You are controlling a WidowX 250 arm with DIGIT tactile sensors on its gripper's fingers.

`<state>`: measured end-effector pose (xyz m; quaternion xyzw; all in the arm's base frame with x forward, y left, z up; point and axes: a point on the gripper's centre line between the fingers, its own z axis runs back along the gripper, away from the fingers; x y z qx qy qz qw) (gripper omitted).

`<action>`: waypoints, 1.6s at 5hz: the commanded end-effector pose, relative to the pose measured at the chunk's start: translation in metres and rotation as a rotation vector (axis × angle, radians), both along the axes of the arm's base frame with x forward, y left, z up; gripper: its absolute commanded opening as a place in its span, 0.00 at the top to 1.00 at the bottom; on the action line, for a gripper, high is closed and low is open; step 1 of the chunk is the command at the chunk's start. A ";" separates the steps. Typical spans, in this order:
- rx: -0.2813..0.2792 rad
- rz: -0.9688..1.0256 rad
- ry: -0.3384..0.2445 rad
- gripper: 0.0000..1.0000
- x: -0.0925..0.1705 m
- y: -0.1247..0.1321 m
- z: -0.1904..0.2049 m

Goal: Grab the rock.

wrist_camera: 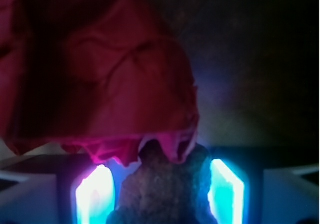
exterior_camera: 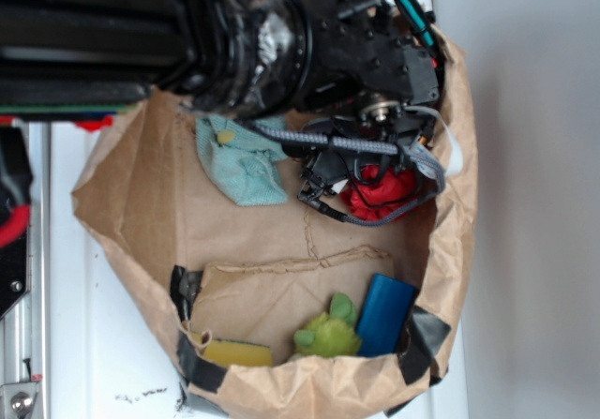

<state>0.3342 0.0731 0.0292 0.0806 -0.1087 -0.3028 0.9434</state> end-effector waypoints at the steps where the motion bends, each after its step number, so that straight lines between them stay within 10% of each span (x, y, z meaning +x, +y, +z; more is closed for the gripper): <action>1: -0.037 0.117 -0.029 1.00 -0.002 -0.010 0.040; 4: -0.211 0.294 -0.015 1.00 -0.040 -0.033 0.097; 8: -0.216 0.491 -0.080 1.00 -0.056 -0.065 0.144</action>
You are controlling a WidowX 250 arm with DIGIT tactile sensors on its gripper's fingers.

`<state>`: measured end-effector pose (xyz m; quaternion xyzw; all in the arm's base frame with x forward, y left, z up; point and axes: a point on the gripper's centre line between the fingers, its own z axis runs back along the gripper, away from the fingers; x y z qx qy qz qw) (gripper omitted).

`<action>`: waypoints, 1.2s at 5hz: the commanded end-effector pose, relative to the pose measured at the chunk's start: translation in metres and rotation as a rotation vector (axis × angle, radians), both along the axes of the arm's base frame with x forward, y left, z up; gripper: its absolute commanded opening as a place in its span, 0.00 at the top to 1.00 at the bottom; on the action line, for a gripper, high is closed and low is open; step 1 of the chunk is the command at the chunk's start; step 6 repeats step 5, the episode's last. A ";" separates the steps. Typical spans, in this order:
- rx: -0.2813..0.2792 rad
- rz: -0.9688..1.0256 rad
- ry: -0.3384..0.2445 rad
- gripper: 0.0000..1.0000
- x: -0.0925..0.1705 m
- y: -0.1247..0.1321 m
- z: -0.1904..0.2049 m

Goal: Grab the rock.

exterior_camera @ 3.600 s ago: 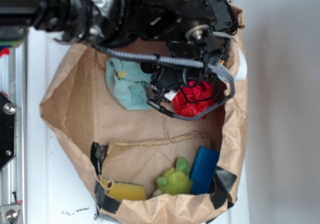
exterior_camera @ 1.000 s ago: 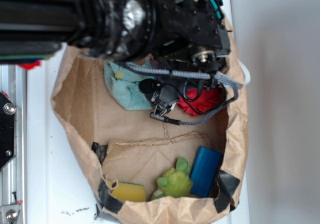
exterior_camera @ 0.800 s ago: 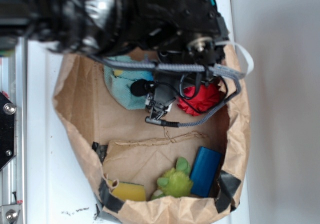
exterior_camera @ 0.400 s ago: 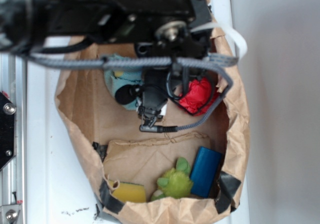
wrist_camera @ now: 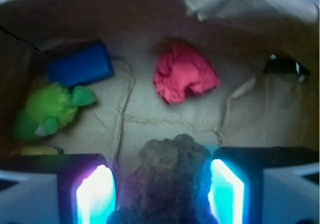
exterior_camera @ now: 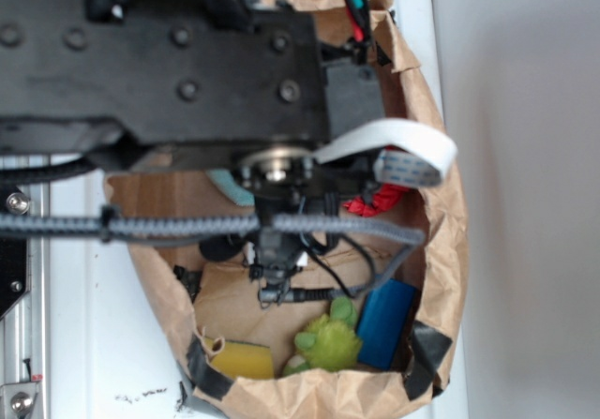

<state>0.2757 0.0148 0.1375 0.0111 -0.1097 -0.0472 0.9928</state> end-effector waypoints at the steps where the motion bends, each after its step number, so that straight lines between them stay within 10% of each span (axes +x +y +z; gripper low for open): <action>1: 0.002 0.036 -0.084 1.00 0.004 -0.007 0.041; 6: 0.019 0.100 -0.055 1.00 0.007 -0.003 0.039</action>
